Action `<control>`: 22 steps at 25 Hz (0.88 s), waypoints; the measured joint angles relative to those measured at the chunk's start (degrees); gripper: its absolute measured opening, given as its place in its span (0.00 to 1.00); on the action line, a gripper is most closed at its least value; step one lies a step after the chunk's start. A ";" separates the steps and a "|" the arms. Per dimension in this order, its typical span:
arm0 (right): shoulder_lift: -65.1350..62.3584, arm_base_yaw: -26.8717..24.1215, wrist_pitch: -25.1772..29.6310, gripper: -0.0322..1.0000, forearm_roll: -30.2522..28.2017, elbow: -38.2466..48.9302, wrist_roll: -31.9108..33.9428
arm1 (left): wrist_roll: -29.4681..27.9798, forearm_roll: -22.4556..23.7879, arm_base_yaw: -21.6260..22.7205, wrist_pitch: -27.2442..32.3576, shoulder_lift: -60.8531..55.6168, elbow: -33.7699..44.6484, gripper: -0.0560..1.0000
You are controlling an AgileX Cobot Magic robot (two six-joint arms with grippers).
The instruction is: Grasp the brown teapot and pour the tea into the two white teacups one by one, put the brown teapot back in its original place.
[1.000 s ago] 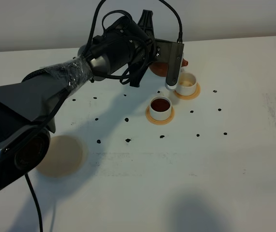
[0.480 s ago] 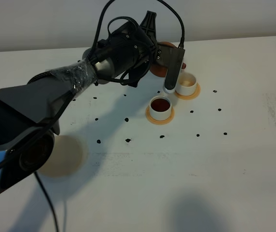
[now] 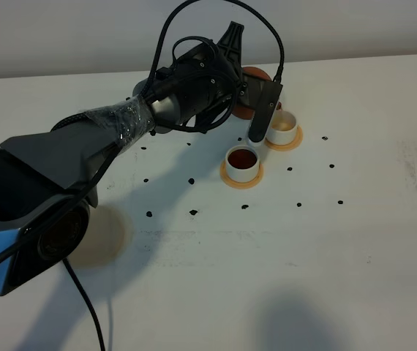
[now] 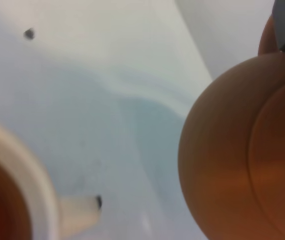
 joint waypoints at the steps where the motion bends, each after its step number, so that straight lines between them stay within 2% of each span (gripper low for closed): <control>1: 0.00 0.00 0.00 0.50 0.00 0.00 0.00 | 0.00 0.56 0.00 0.00 0.00 0.00 0.17; 22: 0.00 0.00 0.00 0.50 0.00 0.00 0.06 | 0.01 5.03 0.00 -5.25 0.00 0.00 0.17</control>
